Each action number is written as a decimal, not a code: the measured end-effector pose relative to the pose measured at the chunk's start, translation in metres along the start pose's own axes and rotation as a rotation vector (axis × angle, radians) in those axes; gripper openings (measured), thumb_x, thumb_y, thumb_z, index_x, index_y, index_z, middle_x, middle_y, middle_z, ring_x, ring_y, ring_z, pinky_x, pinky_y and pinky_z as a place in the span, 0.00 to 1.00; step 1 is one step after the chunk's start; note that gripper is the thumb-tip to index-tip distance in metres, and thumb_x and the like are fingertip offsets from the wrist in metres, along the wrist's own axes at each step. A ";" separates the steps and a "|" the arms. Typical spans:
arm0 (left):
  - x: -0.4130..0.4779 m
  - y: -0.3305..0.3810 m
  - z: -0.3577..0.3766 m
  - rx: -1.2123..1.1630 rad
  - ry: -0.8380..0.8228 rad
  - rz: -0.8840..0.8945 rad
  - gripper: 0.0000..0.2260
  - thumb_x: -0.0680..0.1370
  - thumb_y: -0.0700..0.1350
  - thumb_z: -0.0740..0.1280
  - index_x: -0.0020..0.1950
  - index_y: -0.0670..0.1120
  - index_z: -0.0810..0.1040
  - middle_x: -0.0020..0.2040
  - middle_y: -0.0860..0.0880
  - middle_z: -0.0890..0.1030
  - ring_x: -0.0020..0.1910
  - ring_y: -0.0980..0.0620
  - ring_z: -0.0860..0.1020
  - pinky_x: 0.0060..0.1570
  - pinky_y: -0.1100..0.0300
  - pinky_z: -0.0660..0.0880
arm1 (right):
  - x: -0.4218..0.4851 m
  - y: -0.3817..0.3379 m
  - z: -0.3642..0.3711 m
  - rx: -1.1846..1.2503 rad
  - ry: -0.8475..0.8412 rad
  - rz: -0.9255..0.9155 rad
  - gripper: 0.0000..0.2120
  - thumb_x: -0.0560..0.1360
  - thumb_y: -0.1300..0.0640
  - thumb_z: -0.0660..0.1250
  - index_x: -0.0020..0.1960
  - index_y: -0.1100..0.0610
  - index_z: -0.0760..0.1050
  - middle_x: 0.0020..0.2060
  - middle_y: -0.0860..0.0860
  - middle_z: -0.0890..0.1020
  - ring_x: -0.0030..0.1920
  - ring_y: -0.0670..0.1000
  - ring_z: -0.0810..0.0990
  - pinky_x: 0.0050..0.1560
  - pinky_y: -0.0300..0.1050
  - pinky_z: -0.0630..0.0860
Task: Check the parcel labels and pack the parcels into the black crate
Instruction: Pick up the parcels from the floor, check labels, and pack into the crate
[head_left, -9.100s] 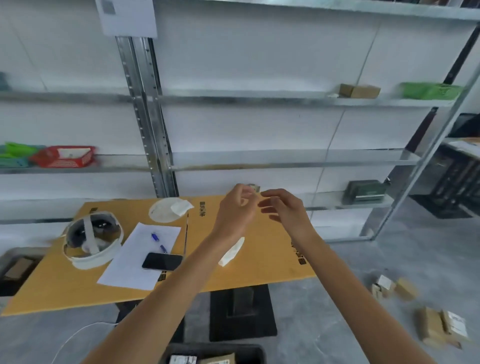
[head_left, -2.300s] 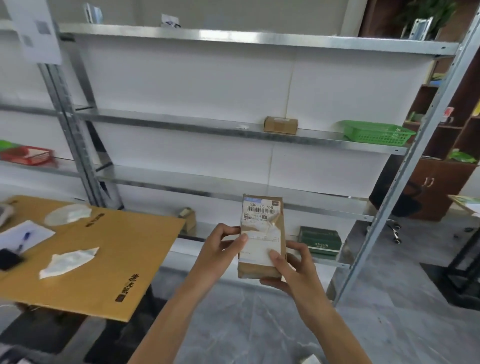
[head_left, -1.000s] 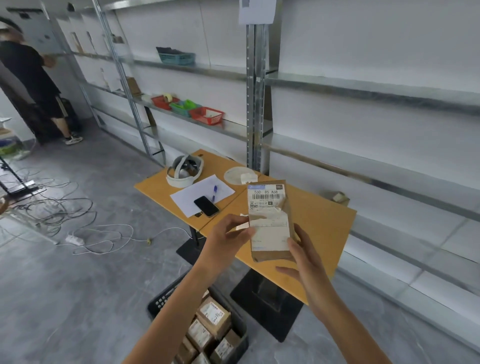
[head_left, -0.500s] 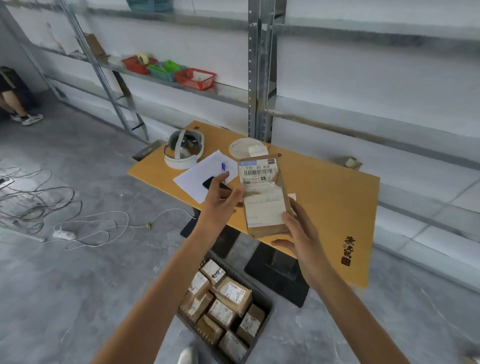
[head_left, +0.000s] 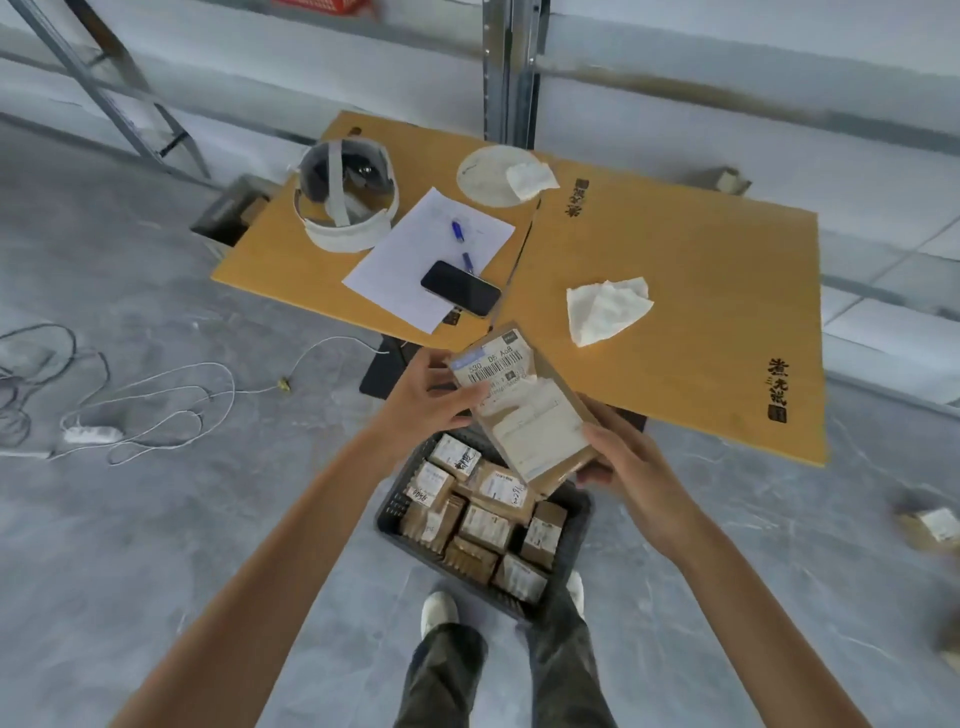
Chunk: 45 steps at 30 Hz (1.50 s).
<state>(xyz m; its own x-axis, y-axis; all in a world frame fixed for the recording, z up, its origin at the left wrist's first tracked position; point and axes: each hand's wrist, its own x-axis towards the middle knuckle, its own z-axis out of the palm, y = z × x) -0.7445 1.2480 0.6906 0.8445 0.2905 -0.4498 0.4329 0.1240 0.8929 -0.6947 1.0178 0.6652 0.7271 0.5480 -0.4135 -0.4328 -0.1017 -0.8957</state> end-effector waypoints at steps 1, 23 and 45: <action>0.008 -0.010 -0.002 -0.037 0.016 -0.030 0.20 0.73 0.40 0.71 0.59 0.43 0.66 0.56 0.41 0.78 0.53 0.48 0.80 0.48 0.54 0.81 | 0.009 0.007 0.002 0.020 0.024 0.025 0.17 0.75 0.52 0.63 0.64 0.47 0.73 0.46 0.46 0.83 0.45 0.44 0.82 0.39 0.37 0.78; 0.186 -0.514 -0.060 1.026 0.097 -0.437 0.23 0.77 0.59 0.61 0.67 0.47 0.68 0.61 0.47 0.75 0.61 0.46 0.72 0.56 0.53 0.72 | 0.213 0.491 0.039 -0.206 0.185 0.709 0.26 0.75 0.52 0.68 0.69 0.55 0.64 0.65 0.54 0.73 0.61 0.53 0.75 0.63 0.54 0.74; 0.232 -0.581 -0.097 1.522 -0.438 -0.399 0.17 0.79 0.45 0.57 0.68 0.45 0.68 0.65 0.43 0.71 0.65 0.43 0.69 0.56 0.51 0.69 | 0.293 0.567 0.093 -0.733 0.120 0.471 0.33 0.79 0.59 0.60 0.78 0.53 0.46 0.71 0.59 0.64 0.55 0.52 0.79 0.44 0.34 0.72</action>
<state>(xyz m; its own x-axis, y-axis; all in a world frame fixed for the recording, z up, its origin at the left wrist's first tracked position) -0.8310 1.3358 0.0693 0.5144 0.1623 -0.8421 0.3024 -0.9532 0.0010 -0.7770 1.1978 0.0512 0.6280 0.2282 -0.7440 -0.2805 -0.8253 -0.4900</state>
